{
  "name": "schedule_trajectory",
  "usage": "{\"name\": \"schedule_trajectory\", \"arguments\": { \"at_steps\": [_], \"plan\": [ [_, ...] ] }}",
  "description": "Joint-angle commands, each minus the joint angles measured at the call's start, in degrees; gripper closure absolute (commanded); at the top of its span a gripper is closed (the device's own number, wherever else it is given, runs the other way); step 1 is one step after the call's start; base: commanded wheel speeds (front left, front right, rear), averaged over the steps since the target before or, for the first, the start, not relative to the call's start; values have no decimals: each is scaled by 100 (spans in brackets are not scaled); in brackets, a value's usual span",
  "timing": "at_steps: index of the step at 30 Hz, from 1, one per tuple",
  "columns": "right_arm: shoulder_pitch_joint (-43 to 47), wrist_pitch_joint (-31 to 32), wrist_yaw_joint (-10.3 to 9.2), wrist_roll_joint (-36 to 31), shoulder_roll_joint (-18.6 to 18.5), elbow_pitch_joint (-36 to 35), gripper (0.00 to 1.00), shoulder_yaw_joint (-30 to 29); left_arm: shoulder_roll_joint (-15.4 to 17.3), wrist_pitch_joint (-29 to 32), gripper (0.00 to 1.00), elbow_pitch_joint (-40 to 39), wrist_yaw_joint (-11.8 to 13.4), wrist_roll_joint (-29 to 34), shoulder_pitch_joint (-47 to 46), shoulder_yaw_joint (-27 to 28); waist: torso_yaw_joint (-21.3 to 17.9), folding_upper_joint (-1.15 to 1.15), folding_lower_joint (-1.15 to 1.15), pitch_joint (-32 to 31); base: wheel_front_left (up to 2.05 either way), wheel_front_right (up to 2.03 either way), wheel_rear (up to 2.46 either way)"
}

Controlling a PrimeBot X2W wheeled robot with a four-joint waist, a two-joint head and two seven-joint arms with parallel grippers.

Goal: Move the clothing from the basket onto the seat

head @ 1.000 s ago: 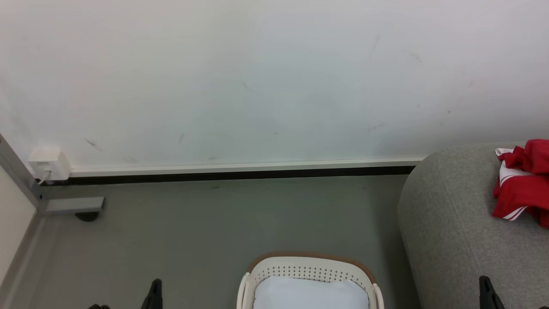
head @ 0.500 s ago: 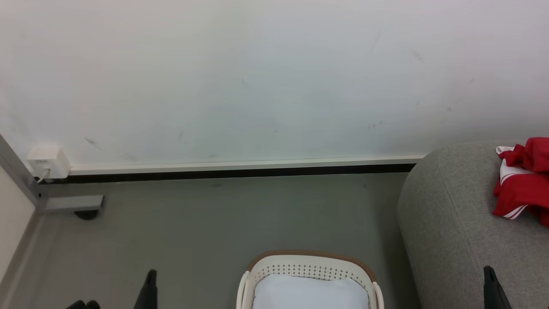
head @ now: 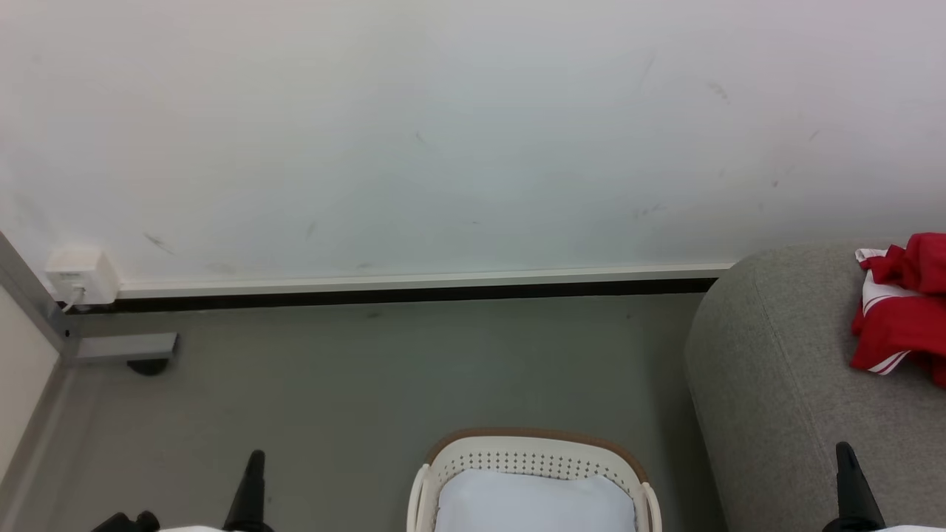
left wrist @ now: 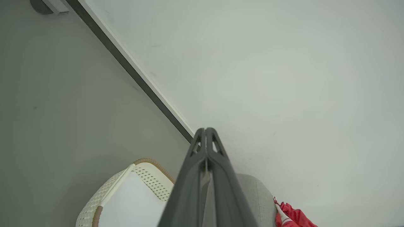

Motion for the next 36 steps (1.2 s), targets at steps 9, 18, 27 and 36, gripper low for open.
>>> {"name": "schedule_trajectory", "arguments": {
  "at_steps": [9,18,27,36],
  "plan": [
    [-193,168,-7,665,-74,-134,100,-33,43,164,100,-124,-63,-633,-179,106,-4,0,0,25,0,0,0],
    [-242,306,-8,1194,-80,-175,100,-47,47,304,100,-165,-95,-1129,-237,174,-7,0,0,51,0,0,0],
    [-311,432,-9,1699,-86,-221,100,-61,52,429,100,-206,-109,-1606,-277,236,-11,0,0,77,0,0,0],
    [-354,547,-10,2157,-91,-257,100,-74,55,545,100,-245,-137,-2061,-325,291,-15,0,0,103,0,0,0]
  ]
}}
